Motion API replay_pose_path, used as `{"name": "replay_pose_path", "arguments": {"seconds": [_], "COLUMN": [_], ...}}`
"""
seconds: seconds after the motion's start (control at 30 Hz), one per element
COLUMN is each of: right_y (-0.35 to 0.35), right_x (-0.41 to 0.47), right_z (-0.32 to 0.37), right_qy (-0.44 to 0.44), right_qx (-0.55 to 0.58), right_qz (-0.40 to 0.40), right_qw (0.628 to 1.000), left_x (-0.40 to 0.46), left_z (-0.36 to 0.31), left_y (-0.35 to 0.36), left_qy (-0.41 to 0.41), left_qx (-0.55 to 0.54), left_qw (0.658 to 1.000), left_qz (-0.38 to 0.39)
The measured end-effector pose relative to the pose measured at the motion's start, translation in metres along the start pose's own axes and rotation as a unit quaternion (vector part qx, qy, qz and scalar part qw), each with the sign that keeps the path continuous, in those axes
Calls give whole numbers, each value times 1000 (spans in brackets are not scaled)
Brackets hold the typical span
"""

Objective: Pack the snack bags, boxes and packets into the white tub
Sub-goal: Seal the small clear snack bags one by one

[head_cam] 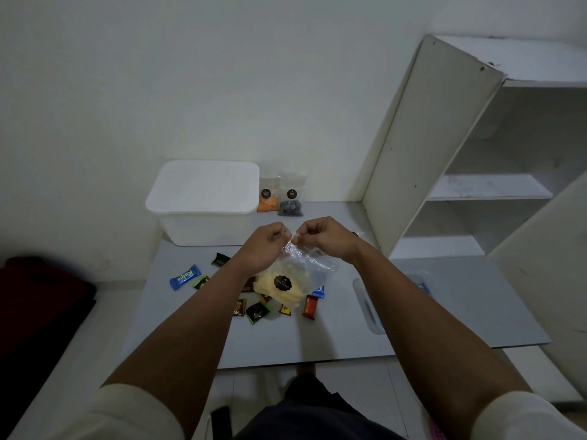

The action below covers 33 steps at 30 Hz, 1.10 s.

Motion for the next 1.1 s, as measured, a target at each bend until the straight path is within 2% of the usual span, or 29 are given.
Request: {"name": "replay_pose_path", "arguments": {"seconds": [0.1,0.23,0.37,0.5,0.6,0.73,0.87,0.97,1.1], "right_y": [2,-2,-6,-5,-7,-13,-12,-11,-12], "right_x": [0,-2,-3,-5,-6,-9,-9,-8,-8], "right_z": [0,-1,-9,-5,-5,-13,-17,-16,-14], "right_qy": [6,6,7,-1,4,23,21,25,21], "right_qx": [4,1,12,25,37,91,142,133,137], "right_qz": [18,-5,-5,11,-8,-39,-21,-24,-67], "right_qw": [1000,1000,1000,1000,999,995,989,990,988], "left_x": [1,2,0,-1,1,1,1,0,3], "left_z": [7,4,0,-1,1,-3,0,-1,-2], "left_y": [3,1,-6,-3,-2,-12,-13,-11,-13], "left_qy": [-23,-11,-18,-29,-43,-38,-46,-46,-36], "left_qx": [-8,20,-31,-69,-93,-107,-140,-125,-125], "left_qw": [1000,1000,998,997,995,992,987,989,989], "left_qz": [8,-5,-47,-19,-13,-50,-62,-62,-75]}}
Point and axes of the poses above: each hand's wrist, its own x-axis towards the middle knuckle, its own y-axis out of the palm, z = x × y, the point moved 6 cm from there along x, towards the middle knuckle, and after that the axes turned 2 degrees about y, right-handed, at the moved point
